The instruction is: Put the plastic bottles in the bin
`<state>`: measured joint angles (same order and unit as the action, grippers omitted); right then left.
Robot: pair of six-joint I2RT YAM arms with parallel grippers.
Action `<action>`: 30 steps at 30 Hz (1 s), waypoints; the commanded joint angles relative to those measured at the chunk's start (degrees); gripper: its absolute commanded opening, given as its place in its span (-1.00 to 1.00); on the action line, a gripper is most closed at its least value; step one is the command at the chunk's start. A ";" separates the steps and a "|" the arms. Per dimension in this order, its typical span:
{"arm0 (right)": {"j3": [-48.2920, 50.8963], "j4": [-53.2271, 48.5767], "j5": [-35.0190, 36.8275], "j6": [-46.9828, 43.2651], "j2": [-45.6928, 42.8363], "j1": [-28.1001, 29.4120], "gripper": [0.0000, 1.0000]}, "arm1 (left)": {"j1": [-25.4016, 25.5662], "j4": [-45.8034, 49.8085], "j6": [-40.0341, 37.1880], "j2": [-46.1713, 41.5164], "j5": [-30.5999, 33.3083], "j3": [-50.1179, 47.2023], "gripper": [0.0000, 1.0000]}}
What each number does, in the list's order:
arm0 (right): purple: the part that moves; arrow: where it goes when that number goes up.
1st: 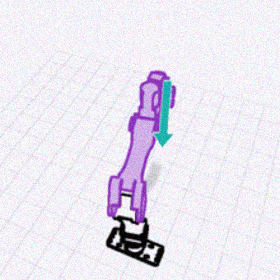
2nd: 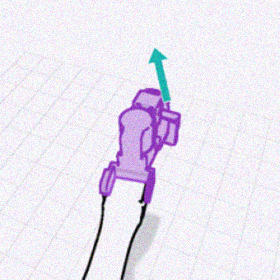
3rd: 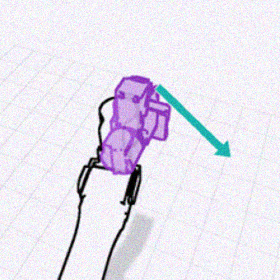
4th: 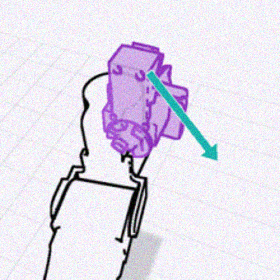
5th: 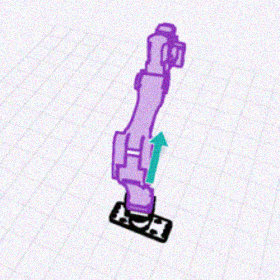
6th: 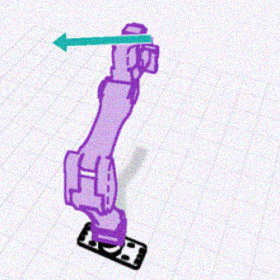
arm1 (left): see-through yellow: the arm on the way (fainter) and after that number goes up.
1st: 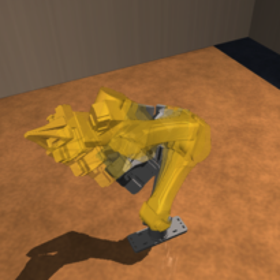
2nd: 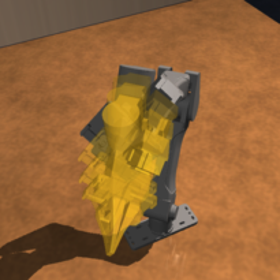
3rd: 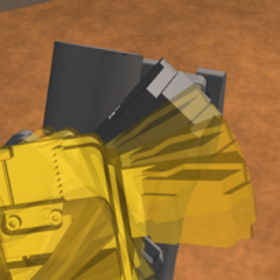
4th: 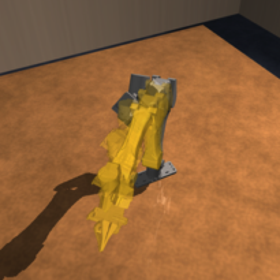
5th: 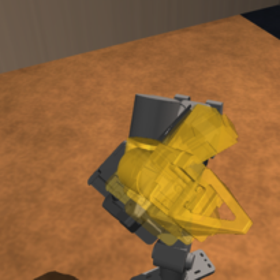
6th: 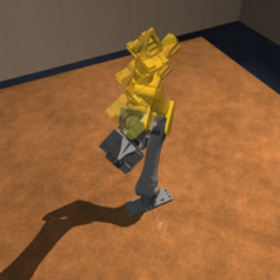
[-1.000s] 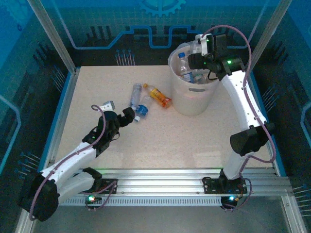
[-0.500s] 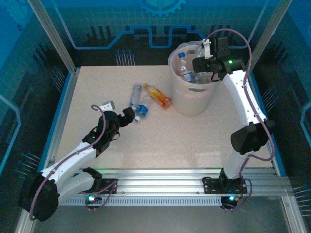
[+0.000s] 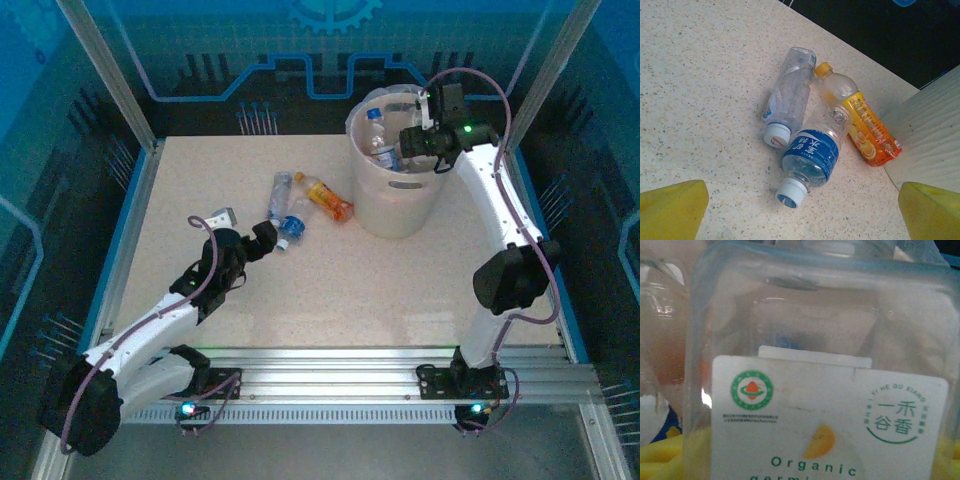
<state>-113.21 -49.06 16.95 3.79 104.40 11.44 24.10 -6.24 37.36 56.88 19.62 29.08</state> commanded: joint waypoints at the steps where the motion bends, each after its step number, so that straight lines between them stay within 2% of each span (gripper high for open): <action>1: -0.37 -0.47 2.38 0.87 0.38 -1.05 0.73 | -0.48 0.35 -0.84 -0.46 -0.95 0.71 0.98; 11: -3.76 -2.46 1.83 1.29 -0.69 -1.04 1.00 | -0.54 0.44 -1.03 -0.36 -0.92 1.16 0.98; 21: -4.11 -3.23 0.24 2.00 -4.94 -0.70 1.00 | -0.58 0.26 -1.05 0.69 -1.29 1.95 0.98; 30: -5.00 -5.76 -2.30 3.88 -9.43 2.14 1.00 | -0.54 0.60 -1.99 1.97 -2.99 2.93 0.98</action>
<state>-116.31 -52.82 16.19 6.13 97.82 12.14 24.10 -6.24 37.12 58.26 18.24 29.65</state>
